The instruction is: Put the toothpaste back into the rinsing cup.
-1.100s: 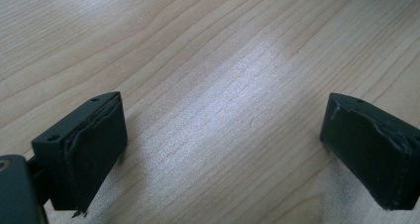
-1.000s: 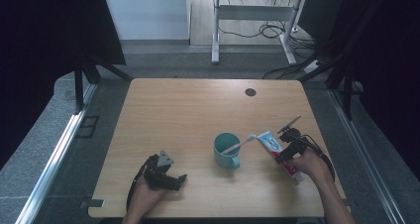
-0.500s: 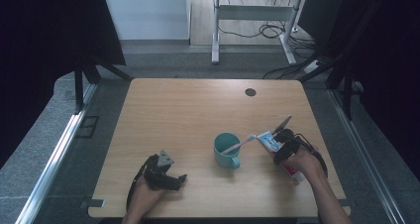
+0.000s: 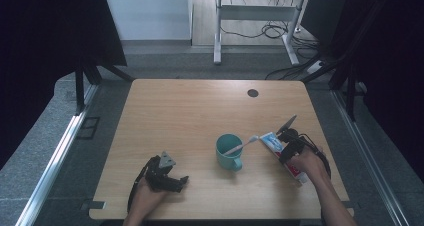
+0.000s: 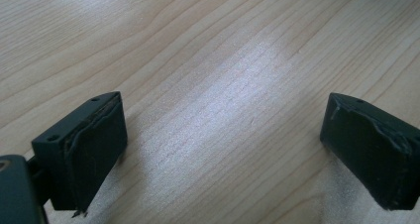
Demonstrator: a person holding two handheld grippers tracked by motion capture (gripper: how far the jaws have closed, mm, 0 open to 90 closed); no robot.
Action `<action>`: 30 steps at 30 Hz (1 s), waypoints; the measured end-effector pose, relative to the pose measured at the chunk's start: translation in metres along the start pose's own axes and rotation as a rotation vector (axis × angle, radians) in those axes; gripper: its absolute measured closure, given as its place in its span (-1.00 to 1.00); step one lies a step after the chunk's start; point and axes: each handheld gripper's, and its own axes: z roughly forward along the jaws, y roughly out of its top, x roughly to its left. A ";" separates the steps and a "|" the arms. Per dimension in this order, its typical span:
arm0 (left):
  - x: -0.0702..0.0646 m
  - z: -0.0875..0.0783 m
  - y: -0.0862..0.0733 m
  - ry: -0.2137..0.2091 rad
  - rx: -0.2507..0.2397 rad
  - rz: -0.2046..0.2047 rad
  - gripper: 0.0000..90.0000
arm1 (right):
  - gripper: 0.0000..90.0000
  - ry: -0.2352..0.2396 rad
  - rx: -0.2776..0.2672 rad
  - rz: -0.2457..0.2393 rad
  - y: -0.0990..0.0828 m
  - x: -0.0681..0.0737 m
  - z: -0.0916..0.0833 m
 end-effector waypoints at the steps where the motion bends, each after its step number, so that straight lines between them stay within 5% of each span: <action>1: 0.000 0.000 0.000 0.000 0.000 0.000 -0.91 | 0.46 0.003 -0.007 -0.008 -0.001 0.000 -0.001; 15: 0.000 0.000 0.000 0.000 0.000 0.000 -0.91 | 0.56 0.040 -0.060 -0.034 -0.011 0.002 -0.006; 30: 0.000 0.000 0.000 0.000 0.000 0.000 -0.91 | 0.57 0.046 -0.173 -0.038 -0.025 0.004 -0.029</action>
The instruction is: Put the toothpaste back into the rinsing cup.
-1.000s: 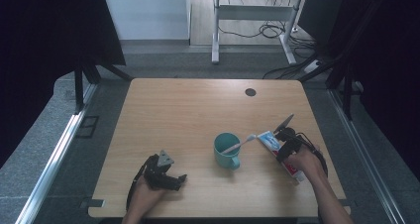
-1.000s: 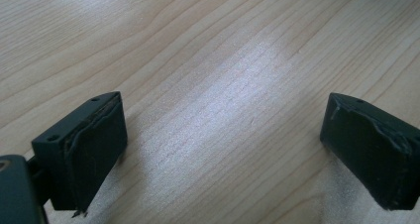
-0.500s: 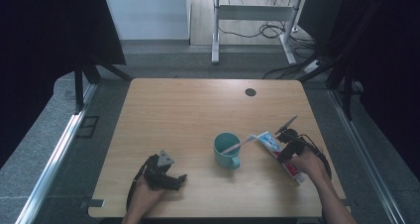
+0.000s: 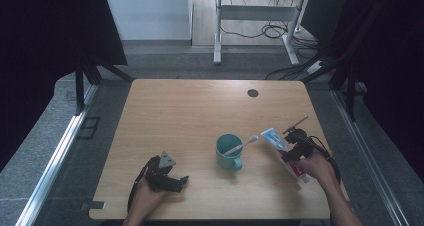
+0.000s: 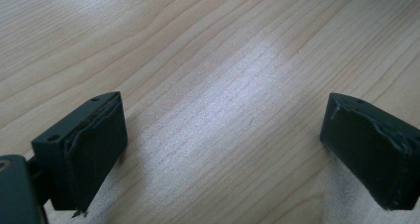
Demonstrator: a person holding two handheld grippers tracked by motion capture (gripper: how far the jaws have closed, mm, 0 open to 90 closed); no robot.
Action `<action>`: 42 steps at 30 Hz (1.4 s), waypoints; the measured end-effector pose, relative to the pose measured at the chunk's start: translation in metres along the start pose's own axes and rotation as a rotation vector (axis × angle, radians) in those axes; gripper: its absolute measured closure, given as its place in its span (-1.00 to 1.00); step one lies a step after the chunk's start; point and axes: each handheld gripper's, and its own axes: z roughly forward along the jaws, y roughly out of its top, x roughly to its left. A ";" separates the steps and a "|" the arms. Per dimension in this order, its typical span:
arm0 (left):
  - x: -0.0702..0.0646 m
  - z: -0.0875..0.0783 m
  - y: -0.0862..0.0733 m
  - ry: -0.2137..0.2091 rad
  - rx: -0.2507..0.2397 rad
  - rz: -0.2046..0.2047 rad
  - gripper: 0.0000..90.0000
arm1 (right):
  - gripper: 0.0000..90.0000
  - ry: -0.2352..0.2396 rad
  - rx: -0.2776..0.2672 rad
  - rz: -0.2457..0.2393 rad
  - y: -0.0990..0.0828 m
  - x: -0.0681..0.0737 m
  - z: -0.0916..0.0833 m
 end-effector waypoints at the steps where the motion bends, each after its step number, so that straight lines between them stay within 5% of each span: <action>1: 0.000 0.000 0.000 0.000 0.000 0.000 -0.91 | 0.57 -0.004 -0.009 -0.001 -0.001 0.001 -0.001; 42: 0.000 0.000 0.000 0.001 0.000 0.000 -0.91 | 0.59 0.045 -0.359 -0.005 -0.047 0.020 -0.041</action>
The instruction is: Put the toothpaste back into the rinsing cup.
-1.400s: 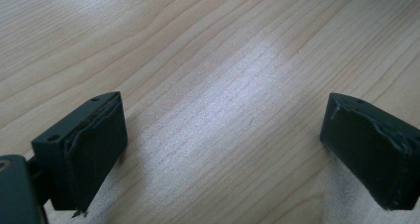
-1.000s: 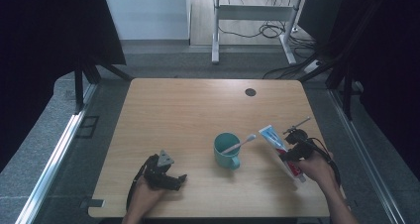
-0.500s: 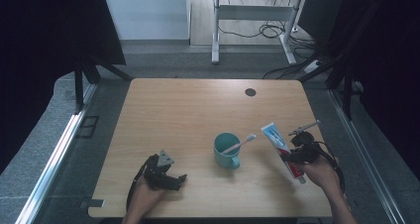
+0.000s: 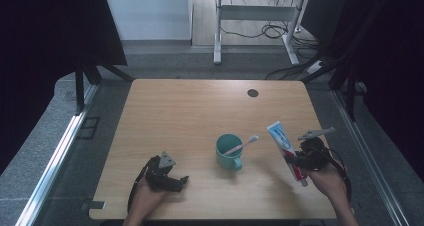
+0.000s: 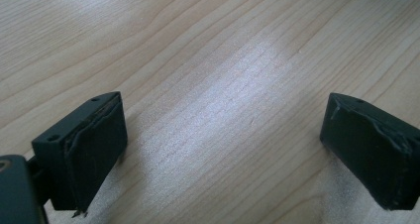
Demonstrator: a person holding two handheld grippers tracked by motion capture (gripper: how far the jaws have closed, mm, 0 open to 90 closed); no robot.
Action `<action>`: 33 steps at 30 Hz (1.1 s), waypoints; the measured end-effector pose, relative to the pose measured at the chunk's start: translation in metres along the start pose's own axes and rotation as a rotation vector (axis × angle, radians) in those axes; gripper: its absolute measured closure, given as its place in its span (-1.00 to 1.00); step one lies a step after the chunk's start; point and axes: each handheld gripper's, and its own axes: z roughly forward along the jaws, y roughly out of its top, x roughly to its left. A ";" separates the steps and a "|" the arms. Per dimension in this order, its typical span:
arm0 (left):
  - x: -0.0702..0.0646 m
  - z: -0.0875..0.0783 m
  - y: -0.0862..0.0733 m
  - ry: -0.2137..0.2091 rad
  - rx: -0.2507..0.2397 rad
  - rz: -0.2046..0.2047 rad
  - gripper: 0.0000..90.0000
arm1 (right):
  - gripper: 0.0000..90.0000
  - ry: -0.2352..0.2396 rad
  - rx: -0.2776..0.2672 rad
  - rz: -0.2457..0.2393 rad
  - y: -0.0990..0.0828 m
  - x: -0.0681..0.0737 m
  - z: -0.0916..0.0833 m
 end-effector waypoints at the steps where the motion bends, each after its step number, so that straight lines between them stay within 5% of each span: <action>1: 0.000 0.000 0.000 0.000 0.001 0.001 -0.91 | 0.59 0.000 0.000 0.000 0.000 0.000 0.000; 33: 0.000 0.000 0.000 -0.001 0.000 0.000 -0.91 | 0.59 0.085 -0.253 -0.090 0.012 0.045 -0.035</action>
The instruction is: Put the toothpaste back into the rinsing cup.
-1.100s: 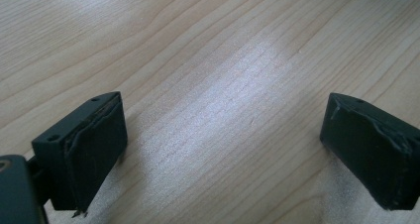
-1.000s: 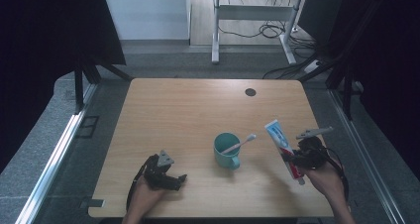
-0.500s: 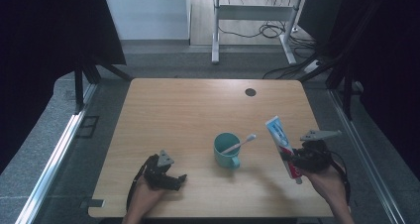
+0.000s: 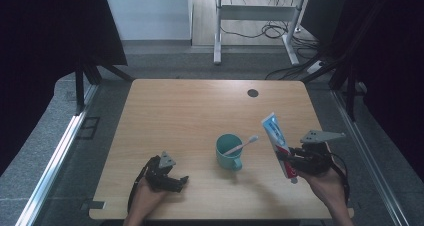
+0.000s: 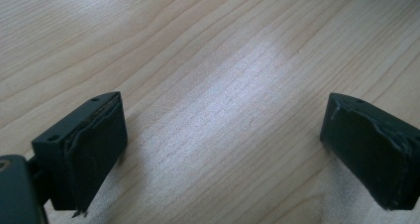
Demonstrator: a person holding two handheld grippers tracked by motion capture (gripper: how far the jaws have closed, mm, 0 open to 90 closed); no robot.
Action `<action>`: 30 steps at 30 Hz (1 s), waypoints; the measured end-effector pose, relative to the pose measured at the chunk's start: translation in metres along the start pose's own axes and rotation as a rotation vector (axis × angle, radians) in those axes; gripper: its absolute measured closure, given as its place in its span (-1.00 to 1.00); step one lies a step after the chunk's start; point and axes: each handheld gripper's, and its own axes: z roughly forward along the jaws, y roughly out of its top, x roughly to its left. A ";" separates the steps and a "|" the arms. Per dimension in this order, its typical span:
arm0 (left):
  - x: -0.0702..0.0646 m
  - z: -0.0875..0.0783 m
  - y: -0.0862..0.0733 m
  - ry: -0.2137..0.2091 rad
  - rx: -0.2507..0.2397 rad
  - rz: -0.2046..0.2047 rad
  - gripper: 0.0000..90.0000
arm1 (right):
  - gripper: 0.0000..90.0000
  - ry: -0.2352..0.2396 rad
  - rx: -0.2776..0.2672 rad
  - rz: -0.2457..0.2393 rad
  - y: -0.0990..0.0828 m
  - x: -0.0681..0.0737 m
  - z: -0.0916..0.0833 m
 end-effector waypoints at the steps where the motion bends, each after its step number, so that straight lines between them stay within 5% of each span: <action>1: 0.000 0.000 0.000 0.000 0.004 0.004 -0.91 | 0.59 0.011 -0.008 -0.006 0.002 0.003 0.003; 30: 0.000 0.000 0.000 0.000 0.000 0.002 -0.91 | 0.59 0.100 -0.065 -0.066 0.037 0.037 0.043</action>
